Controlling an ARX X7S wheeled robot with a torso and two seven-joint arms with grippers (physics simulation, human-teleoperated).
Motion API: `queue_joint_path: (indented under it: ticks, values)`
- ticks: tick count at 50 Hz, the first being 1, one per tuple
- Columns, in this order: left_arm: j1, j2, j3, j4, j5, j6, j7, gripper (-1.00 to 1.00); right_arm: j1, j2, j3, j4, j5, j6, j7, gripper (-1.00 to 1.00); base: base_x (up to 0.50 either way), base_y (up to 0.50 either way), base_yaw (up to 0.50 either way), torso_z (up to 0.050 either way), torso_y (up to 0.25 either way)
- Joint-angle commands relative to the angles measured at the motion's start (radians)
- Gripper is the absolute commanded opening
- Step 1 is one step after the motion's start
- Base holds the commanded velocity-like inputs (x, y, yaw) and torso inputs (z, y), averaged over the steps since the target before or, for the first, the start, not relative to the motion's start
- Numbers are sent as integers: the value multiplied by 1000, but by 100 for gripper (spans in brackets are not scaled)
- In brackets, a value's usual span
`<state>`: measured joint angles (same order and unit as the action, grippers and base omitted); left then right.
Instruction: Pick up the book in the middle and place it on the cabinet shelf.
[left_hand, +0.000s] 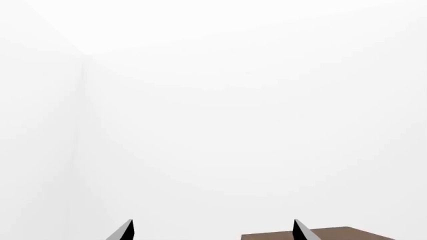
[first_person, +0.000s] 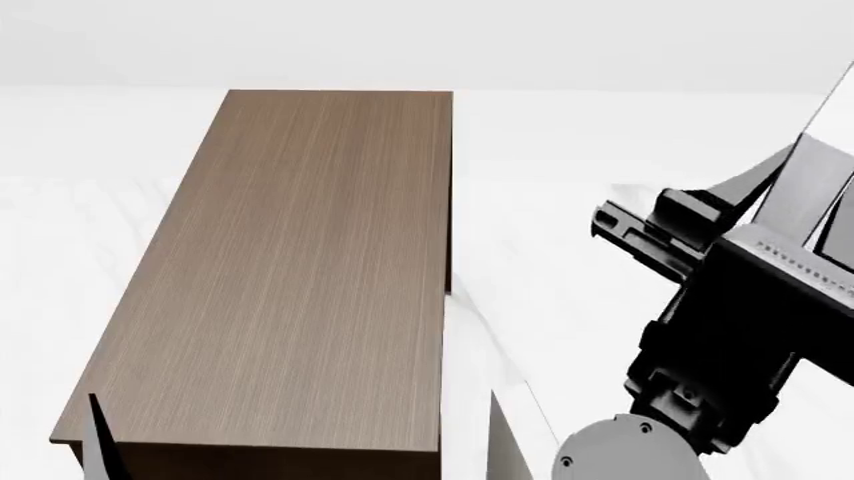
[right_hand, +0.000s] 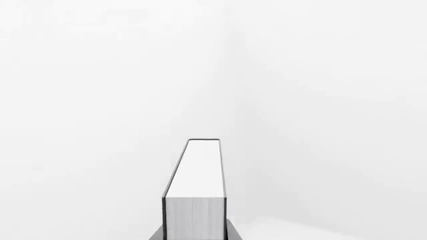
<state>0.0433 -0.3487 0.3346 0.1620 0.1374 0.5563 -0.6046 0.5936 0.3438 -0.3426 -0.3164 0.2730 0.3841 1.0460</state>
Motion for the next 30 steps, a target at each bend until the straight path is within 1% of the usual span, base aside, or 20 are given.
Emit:
queue_joint_path:
  ticks: [1, 5, 10, 17, 23, 30]
  values:
    - [3, 13, -19, 2, 14, 10, 17, 100, 84, -3, -36, -155, 1, 45, -126, -100, 0, 0, 0, 0, 0]
    - [4, 11, -19, 2, 14, 13, 15, 100, 103, -11, -32, -185, 35, 71, -137, -100, 0, 0, 0, 0, 3]
    - [5, 9, -18, 5, 12, 12, 15, 100, 120, -6, -39, -216, 33, 81, -139, -100, 0, 0, 0, 0, 2]
    - [7, 7, -15, 10, 13, 8, 14, 100, 132, -10, -30, -251, 59, 75, -150, -100, 0, 0, 0, 0, 0]
    - [5, 6, -13, 11, 12, 6, 13, 100, 123, -29, 20, -277, 160, 45, -184, -100, 0, 0, 0, 0, 2]
    - [4, 5, -10, 7, 13, 8, 12, 100, 123, -35, 53, -317, 213, 33, -188, -100, 0, 0, 0, 0, 1]
